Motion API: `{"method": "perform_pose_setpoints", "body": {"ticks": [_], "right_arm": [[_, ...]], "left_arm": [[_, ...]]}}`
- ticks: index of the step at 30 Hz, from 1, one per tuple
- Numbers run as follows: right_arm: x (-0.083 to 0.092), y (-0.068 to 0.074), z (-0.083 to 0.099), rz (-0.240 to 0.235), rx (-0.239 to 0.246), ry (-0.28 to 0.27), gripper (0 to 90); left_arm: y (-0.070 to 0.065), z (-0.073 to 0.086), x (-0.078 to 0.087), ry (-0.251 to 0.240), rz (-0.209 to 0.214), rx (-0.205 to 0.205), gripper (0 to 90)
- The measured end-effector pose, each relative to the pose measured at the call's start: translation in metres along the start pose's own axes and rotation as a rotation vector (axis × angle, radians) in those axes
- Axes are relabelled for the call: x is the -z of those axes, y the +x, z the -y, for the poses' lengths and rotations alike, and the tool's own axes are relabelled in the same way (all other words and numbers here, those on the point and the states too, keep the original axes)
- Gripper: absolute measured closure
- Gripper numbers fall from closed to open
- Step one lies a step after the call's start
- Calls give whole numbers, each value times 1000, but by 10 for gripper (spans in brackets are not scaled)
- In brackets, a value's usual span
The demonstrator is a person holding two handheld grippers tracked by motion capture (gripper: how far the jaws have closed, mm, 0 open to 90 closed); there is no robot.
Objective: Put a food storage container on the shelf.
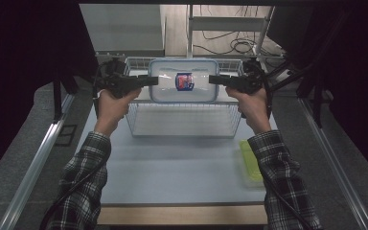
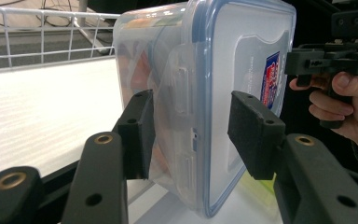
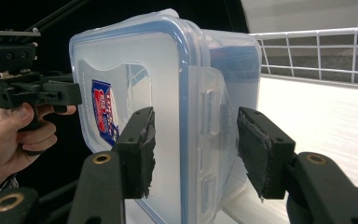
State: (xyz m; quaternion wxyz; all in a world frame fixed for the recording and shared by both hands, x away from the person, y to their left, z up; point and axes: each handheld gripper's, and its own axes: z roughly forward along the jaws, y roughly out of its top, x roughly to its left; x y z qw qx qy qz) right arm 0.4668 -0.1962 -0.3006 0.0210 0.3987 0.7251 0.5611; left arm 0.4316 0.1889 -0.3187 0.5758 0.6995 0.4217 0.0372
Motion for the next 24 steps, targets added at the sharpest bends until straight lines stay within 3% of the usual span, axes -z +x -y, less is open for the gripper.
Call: {"method": "perform_pose_setpoints", "body": {"ticks": [14,18,24], "right_arm": [[-2,4,-1,58,37,1,462],[-3,8,0,102,84,22,489],[-11,8,4,139,112,56,479]], "left_arm": [[-2,2,-3,-17,-34,-18,489],[-1,2,-5,-19,-41,-28,479],[4,3,-7,-21,-45,3,434]]}}
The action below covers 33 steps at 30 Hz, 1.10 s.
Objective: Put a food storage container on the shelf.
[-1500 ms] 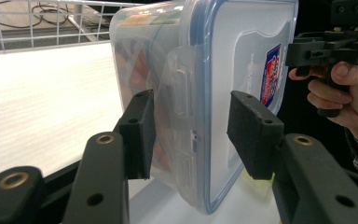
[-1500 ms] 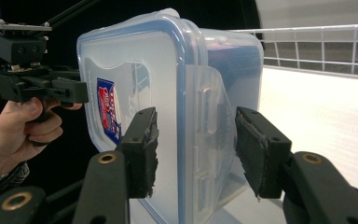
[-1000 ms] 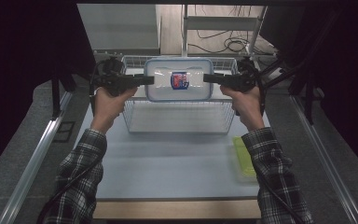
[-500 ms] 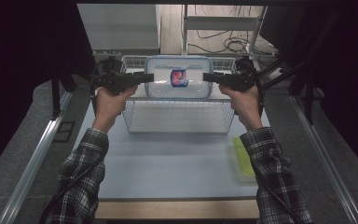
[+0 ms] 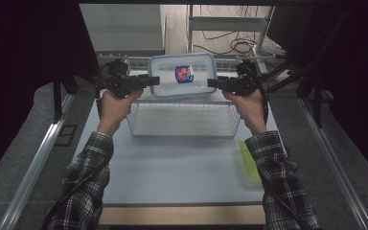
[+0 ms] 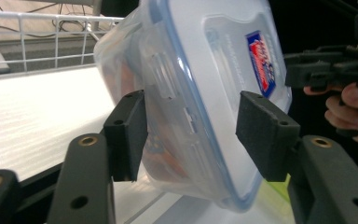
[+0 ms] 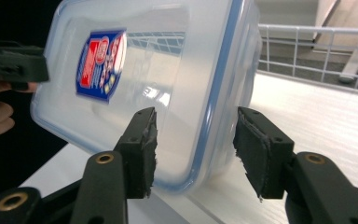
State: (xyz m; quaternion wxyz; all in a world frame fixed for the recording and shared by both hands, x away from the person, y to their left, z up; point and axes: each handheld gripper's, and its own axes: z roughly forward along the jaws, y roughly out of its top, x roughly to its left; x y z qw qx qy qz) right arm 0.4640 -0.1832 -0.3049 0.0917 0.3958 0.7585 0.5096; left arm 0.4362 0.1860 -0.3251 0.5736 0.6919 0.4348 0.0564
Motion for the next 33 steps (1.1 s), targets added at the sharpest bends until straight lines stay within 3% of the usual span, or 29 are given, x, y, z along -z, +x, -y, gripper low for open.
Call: {"method": "perform_pose_setpoints", "body": {"ticks": [3,6,8,11,20,22,28,33], "right_arm": [[-1,-2,1,-17,-19,0,484],[0,-3,1,-28,-30,1,494],[2,-1,0,-5,-17,-21,571],[3,0,-2,10,-18,-34,579],[3,3,-2,27,-9,-41,578],[4,4,-2,38,3,-46,562],[15,8,5,37,71,-98,470],[20,10,16,22,91,-102,405]], "left_arm": [[1,-1,1,0,-15,-7,444],[-3,-1,-1,33,-82,-50,465],[-2,0,-2,22,-83,-40,429],[1,-1,-2,7,-62,-10,485],[-6,-3,-3,7,-121,-60,486],[-8,-2,-2,2,-136,-78,455],[-12,4,8,-36,-102,-87,302],[-18,16,13,-19,-113,-148,245]]}}
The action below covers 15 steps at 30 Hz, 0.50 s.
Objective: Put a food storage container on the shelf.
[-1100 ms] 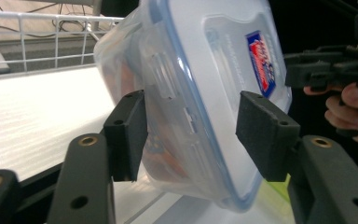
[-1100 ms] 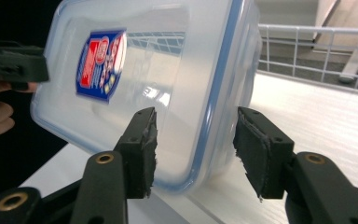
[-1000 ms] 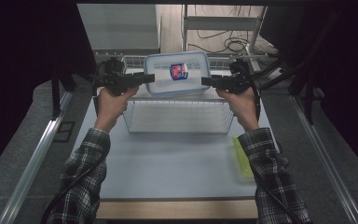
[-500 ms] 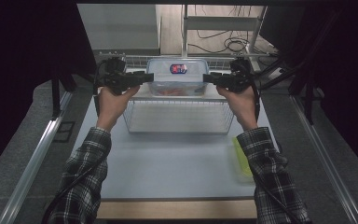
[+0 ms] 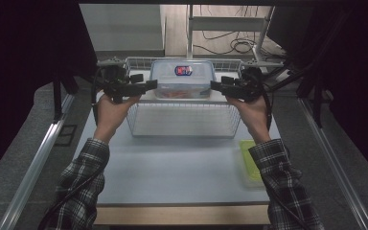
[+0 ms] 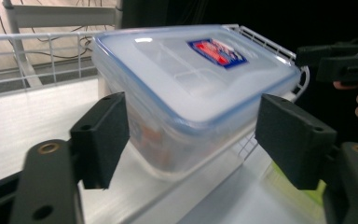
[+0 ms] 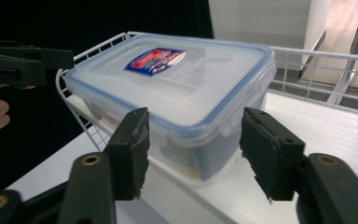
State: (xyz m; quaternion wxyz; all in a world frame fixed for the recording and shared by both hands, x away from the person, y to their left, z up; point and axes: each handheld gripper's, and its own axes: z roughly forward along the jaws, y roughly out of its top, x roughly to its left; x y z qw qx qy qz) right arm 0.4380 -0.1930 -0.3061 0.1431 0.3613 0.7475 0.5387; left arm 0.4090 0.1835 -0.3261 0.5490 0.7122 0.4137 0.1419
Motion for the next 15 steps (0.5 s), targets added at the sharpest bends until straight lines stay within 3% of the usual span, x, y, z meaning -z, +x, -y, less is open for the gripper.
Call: {"method": "perform_pose_setpoints", "body": {"ticks": [15], "right_arm": [[12,15,27,-27,63,13,251]], "left_arm": [[-21,39,13,53,9,-84,198]]}}
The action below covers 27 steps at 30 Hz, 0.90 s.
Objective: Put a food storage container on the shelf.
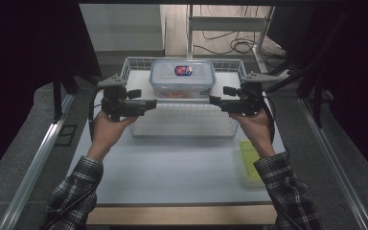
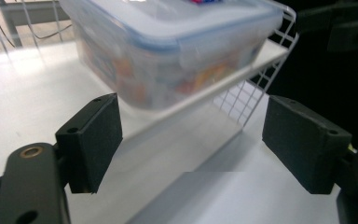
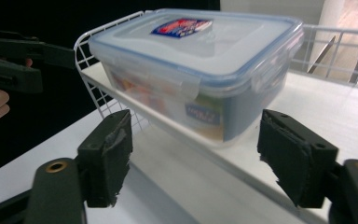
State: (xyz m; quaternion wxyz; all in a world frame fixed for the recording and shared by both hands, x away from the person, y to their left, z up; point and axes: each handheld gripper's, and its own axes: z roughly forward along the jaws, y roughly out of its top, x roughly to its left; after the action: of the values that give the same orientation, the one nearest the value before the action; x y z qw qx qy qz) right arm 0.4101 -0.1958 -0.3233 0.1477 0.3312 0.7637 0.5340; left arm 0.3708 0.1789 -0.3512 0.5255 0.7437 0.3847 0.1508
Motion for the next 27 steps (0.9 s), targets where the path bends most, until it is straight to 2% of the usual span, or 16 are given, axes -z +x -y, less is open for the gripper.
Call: {"method": "perform_pose_setpoints", "body": {"ticks": [3,10,15,22,27], "right_arm": [[1,4,5,-5,10,5,226],[4,11,20,-17,30,20,175],[6,17,30,-21,61,38,140],[10,27,45,-30,87,51,93],[13,33,58,-35,103,55,64]], "left_arm": [[-6,8,0,20,-8,-29,190],[-19,23,0,52,-5,-67,158],[-28,33,1,65,-1,-86,124],[-37,51,3,78,10,-86,99],[-43,65,4,77,30,-64,82]]}}
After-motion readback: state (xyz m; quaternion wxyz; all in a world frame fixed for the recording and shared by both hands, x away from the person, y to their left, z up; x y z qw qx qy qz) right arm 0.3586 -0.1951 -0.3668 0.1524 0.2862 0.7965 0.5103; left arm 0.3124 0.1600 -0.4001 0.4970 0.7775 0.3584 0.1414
